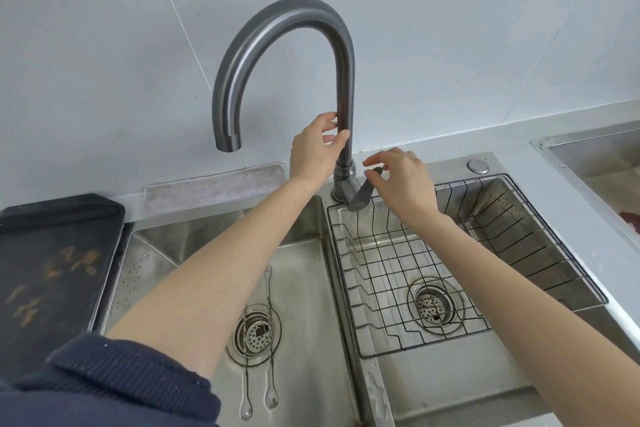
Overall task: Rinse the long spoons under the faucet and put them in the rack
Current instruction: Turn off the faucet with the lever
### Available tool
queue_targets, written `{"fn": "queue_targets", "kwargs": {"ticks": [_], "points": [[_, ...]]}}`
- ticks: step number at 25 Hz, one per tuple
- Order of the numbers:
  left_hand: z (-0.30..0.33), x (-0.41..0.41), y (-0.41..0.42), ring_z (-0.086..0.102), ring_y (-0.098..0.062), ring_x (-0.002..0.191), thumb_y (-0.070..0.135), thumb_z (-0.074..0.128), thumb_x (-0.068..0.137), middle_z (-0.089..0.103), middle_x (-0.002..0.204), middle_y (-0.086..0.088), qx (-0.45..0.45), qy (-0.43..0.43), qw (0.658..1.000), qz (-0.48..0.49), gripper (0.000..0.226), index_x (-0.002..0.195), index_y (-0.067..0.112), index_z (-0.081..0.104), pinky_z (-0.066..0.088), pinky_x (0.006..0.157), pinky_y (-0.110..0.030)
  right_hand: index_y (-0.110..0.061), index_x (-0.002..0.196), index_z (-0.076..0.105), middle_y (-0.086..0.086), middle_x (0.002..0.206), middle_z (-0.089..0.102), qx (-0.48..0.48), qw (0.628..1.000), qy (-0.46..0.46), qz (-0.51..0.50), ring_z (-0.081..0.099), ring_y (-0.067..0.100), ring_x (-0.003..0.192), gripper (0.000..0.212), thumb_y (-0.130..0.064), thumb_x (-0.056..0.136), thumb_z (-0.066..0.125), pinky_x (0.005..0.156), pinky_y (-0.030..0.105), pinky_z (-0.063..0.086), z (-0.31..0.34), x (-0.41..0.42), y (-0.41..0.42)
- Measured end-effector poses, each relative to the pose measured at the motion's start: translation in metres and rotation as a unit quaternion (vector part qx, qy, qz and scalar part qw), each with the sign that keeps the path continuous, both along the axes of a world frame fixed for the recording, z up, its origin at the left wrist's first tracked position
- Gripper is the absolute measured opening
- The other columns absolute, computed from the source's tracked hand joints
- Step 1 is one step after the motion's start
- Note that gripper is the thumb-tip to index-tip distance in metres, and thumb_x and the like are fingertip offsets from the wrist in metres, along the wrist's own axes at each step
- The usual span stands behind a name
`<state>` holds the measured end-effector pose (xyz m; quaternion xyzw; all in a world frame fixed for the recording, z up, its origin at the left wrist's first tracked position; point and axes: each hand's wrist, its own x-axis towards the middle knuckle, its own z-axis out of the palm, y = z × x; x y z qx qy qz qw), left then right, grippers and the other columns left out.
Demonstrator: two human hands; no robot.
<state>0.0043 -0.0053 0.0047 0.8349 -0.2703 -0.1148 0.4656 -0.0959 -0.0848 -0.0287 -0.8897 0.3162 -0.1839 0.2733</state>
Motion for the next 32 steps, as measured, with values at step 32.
{"fn": "queue_targets", "kwargs": {"ticks": [32], "points": [[-0.206,0.013,0.258,0.051,-0.030,0.118,0.027,0.046,0.093,0.057,0.126,-0.013,0.416,0.045,0.903,-0.099,0.038,0.127,0.012,0.049,0.045,0.097,-0.042,-0.015,0.119,0.057,0.008,0.119,0.065,0.157,0.928,0.330,0.073,0.057,0.031,0.111,0.031,-0.022,0.089,0.047,0.089,0.036,0.047,-0.163,0.030,0.203]]}}
